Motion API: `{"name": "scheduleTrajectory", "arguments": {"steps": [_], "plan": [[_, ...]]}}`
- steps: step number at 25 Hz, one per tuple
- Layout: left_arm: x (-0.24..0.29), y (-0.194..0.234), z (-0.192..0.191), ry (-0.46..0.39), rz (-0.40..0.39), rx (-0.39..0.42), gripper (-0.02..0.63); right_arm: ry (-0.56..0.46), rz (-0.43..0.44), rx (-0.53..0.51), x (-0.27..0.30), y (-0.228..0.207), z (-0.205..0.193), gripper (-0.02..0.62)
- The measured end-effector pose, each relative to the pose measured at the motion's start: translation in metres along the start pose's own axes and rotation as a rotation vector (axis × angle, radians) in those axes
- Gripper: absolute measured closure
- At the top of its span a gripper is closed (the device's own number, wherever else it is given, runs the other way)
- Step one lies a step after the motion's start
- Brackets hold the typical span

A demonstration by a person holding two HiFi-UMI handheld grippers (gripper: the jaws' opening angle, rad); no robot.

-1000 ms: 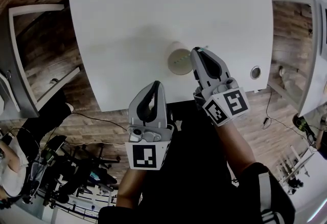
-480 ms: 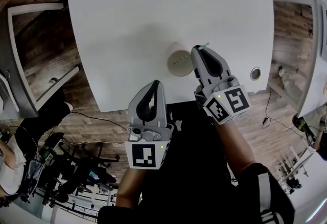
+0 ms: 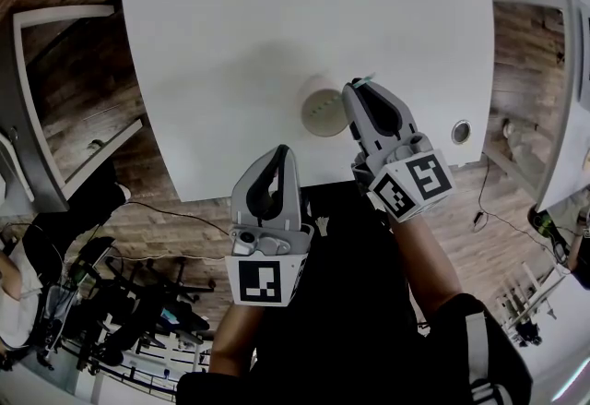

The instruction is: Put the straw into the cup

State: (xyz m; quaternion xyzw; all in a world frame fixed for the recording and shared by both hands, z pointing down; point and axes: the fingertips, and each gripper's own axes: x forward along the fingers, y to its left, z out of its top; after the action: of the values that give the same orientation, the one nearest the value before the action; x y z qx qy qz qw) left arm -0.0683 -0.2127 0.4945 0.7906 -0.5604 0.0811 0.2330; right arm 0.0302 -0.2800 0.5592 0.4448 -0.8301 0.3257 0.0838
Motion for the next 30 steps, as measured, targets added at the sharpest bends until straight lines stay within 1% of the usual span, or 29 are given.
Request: {"name": "scheduleTrajectory", "arguments": {"steps": [3,4,5,8,13,18,19,21,22,24,26,30], "plan": [[-0.001,0.001,0.000,-0.003,0.000,-0.001,0.601,-0.013,0.001,0.001,-0.002,0.000,0.003,0.574],[-0.001,0.000,0.000,-0.005,0.000,-0.001,0.601,-0.018,0.004,0.001,-0.003,0.000,0.004,0.562],[-0.002,0.000,0.001,-0.007,-0.001,0.000,0.601,-0.020,0.006,0.000,-0.004,0.000,0.004,0.536],[-0.005,-0.001,0.002,-0.012,-0.005,0.003,0.601,-0.023,-0.006,-0.008,-0.008,-0.002,0.006,0.513],[-0.015,-0.003,0.007,-0.034,-0.016,0.010,0.601,-0.048,-0.034,-0.017,-0.022,0.001,0.012,0.508],[-0.039,-0.014,0.014,-0.067,-0.038,0.018,0.601,-0.079,-0.049,-0.031,-0.049,0.019,0.016,0.508],[-0.044,-0.017,0.017,-0.077,-0.044,0.025,0.601,-0.086,-0.049,-0.035,-0.054,0.023,0.017,0.509],[-0.053,-0.021,0.025,-0.113,-0.055,0.047,0.601,-0.098,-0.049,-0.033,-0.065,0.031,0.017,0.535],[-0.059,-0.024,0.029,-0.131,-0.057,0.061,0.601,-0.099,-0.052,-0.022,-0.071,0.035,0.017,0.557],[-0.074,-0.030,0.037,-0.151,-0.058,0.090,0.601,-0.093,-0.058,0.011,-0.084,0.042,0.013,0.575],[-0.090,-0.035,0.044,-0.167,-0.069,0.104,0.601,-0.089,-0.067,0.025,-0.099,0.052,0.008,0.583],[-0.122,-0.042,0.051,-0.203,-0.092,0.133,0.601,-0.108,-0.085,0.012,-0.126,0.077,0.005,0.588]]}}
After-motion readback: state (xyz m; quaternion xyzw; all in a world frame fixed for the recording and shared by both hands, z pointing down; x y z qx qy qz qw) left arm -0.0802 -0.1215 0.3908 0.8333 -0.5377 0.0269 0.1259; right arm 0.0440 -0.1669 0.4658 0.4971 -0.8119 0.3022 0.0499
